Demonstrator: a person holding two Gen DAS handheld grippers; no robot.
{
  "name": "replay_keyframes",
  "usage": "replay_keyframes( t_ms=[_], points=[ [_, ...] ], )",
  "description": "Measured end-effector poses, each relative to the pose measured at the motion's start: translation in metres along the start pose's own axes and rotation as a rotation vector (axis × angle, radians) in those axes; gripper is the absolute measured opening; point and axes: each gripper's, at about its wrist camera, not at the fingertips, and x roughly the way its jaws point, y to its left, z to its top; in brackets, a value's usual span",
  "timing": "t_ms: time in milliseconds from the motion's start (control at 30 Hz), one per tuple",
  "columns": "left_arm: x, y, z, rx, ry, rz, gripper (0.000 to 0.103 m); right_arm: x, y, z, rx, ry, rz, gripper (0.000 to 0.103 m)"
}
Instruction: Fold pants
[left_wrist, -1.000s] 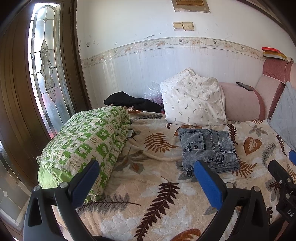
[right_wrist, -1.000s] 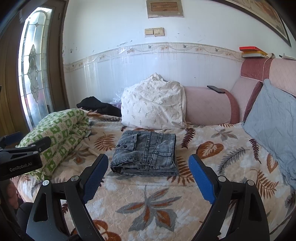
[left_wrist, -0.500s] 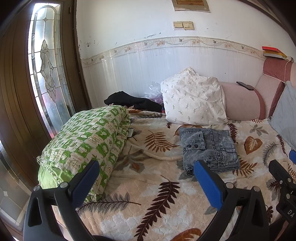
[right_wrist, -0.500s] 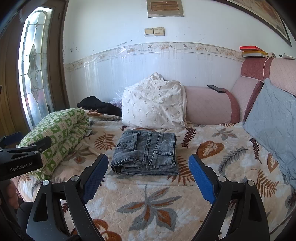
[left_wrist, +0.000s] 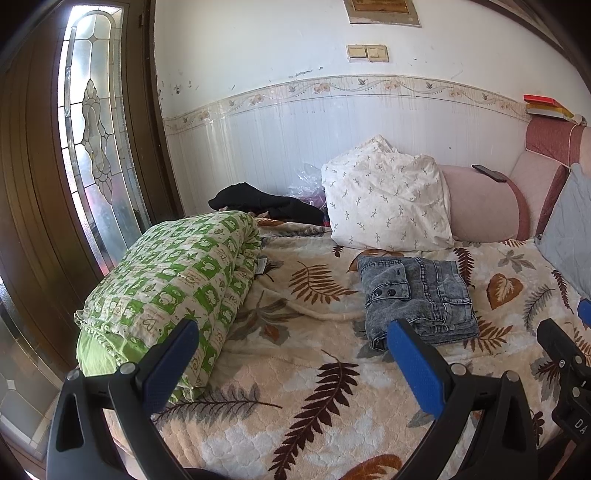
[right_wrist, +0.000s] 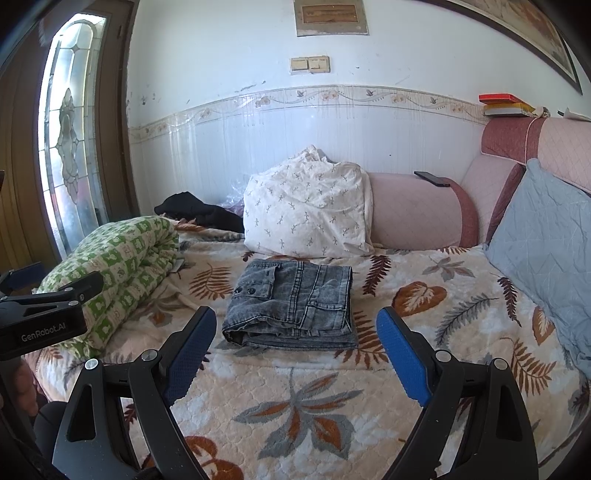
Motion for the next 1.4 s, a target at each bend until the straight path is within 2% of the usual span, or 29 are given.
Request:
replay_keyframes(
  t_ms=[967, 1400],
  points=[
    [-0.003, 0.01, -0.006, -0.061, 0.009, -0.039, 0.103, 0.003, 0.016, 0.002, -0.063, 0.023, -0.01, 0.089],
    [-0.021, 0.033, -0.01, -0.103, -0.019, -0.049, 0.103, -0.015, 0.037, 0.011, -0.098, -0.015, -0.012, 0.089]
  ],
)
